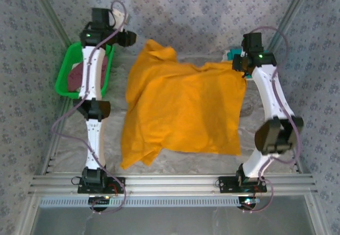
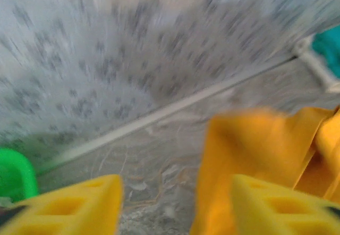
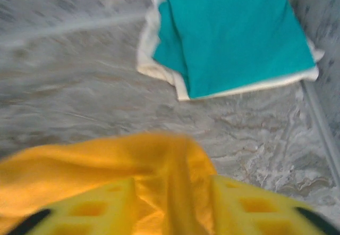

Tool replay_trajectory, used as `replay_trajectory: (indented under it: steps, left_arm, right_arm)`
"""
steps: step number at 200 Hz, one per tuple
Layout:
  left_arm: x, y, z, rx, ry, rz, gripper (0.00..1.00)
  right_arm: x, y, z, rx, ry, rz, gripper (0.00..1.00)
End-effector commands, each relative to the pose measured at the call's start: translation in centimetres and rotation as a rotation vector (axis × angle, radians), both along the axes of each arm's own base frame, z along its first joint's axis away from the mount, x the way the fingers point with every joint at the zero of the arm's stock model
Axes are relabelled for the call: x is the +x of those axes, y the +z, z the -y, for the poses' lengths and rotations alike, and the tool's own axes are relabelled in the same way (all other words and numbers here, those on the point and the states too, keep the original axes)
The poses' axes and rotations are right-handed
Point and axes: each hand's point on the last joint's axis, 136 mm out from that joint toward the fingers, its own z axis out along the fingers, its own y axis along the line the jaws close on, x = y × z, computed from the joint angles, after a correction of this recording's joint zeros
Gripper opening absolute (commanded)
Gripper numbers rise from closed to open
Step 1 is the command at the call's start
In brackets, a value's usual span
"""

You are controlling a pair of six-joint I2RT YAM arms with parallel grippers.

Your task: Fold and stack the t-shirts

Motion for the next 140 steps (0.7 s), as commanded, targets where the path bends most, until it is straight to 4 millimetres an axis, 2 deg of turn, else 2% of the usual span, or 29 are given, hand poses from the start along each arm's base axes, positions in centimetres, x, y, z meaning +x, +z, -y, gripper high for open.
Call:
replay_trajectory:
  steps: [1,12,21,30,37,43,51,64,78,88,98,103,107,116,131,140]
  left_arm:
    - [2.7,0.6,-2.2,-0.020,0.116,0.065,0.71]
    - [3.1,1.8,-2.9,-0.068,0.183,0.082,0.74]
    - [2.7,2.8,-3.0,-0.093,0.199,0.087,0.69]
    - [2.0,3.6,-3.0,-0.103,0.214,0.081,0.62]
    - [1.5,3.6,-2.8,-0.104,0.215,0.062,0.60]
    - [1.1,3.3,-2.6,-0.105,0.222,0.037,0.61]
    - [0.4,2.5,-2.2,-0.107,0.228,-0.010,0.67]
    - [-1.1,0.0,0.1,-0.086,0.176,-0.106,0.69]
    - [-2.9,-4.1,3.9,-0.043,0.100,-0.194,0.69]
    - [-3.9,-6.6,6.5,-0.049,0.054,-0.202,0.68]
    - [-4.6,-8.9,8.3,-0.094,0.024,-0.193,0.62]
    - [-4.6,-9.7,8.7,-0.125,0.025,-0.192,0.59]
    - [-4.8,-11.1,8.9,-0.145,0.030,-0.214,0.58]
    - [-4.8,-13.1,9.0,-0.187,0.045,-0.256,0.54]
    - [-4.6,-16.2,9.2,-0.217,0.058,-0.332,0.52]
    - [-4.6,-17.9,9.4,-0.218,0.060,-0.364,0.53]
  right_arm:
    - [3.3,-2.2,2.0,0.035,-0.084,-0.026,0.52]
    - [4.2,-2.7,2.3,0.031,-0.092,-0.043,0.61]
    - [4.6,-2.4,2.4,0.022,-0.106,-0.027,0.62]
    - [4.7,-2.4,1.5,0.017,-0.064,-0.017,0.66]
    - [4.4,-2.4,0.7,0.017,-0.038,-0.012,0.76]
    - [4.0,-2.6,0.2,0.022,-0.023,-0.017,0.78]
    - [3.3,-2.9,-0.5,0.032,-0.004,-0.031,0.79]
    - [2.0,-3.5,-1.1,0.049,0.005,-0.049,0.79]
    - [0.7,-4.7,-2.7,0.111,0.038,-0.065,0.78]
    - [-0.4,-6.1,-3.8,0.164,0.050,-0.092,0.77]
    - [-1.4,-8.0,-4.4,0.220,0.041,-0.138,0.74]
    - [-1.9,-9.0,-4.6,0.237,0.044,-0.166,0.69]
    - [-2.2,-9.8,-4.6,0.247,0.037,-0.182,0.66]
    - [-2.7,-11.3,-4.5,0.266,0.021,-0.213,0.62]
    - [-3.1,-13.0,-4.1,0.276,-0.002,-0.245,0.58]
    - [-3.1,-13.9,-3.5,0.266,-0.027,-0.249,0.50]
